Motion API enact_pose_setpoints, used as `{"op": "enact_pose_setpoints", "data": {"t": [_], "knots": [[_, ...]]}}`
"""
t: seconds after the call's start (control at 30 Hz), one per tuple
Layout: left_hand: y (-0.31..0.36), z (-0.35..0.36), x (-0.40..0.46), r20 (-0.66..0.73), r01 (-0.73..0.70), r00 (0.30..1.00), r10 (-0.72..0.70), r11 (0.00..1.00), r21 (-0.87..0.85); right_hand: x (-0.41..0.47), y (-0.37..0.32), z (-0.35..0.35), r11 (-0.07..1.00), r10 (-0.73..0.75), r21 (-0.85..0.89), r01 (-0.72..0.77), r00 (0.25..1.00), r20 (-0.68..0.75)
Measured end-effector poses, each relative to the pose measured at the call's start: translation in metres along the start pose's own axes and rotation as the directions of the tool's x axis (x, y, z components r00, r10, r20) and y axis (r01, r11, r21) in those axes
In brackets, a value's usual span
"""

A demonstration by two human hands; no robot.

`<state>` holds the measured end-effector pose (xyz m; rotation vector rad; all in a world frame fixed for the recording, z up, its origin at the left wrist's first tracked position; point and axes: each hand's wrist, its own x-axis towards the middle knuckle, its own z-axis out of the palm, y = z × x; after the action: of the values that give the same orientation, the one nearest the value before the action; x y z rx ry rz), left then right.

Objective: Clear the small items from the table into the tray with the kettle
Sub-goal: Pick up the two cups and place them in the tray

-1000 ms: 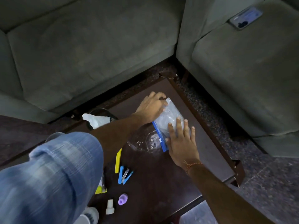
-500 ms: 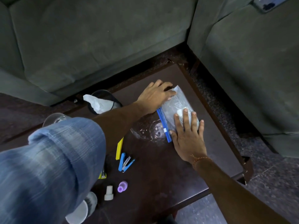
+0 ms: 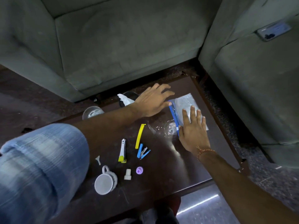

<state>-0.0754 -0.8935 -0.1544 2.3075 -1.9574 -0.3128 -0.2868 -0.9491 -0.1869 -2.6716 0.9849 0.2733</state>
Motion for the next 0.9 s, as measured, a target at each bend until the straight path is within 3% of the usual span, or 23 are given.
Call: {"op": "enact_pose_setpoints", "data": {"t": [0.27, 0.47, 0.77, 0.9], "knots": [[0.039, -0.086, -0.12, 0.001, 0.159, 0.987, -0.16, 0.984, -0.082, -0.064, -0.029, -0.104, 0.999, 0.017, 0.035, -0.017, 1.0, 0.005], [0.058, -0.163, -0.211, -0.003, 0.324, 0.946, -0.325, 0.945, -0.048, -0.11, -0.073, -0.178, 0.992, -0.006, 0.125, 0.012, 0.999, -0.05], [0.027, -0.19, -0.349, -0.029, 0.492, 0.87, -0.493, 0.87, -0.032, -0.139, -0.179, -0.182, 0.971, -0.185, 0.136, 0.195, 0.979, -0.086], [0.022, -0.169, -0.415, 0.057, 0.596, 0.803, -0.593, 0.801, -0.061, -0.157, -0.232, -0.158, 0.939, -0.316, 0.14, 0.314, 0.949, -0.014]]}}
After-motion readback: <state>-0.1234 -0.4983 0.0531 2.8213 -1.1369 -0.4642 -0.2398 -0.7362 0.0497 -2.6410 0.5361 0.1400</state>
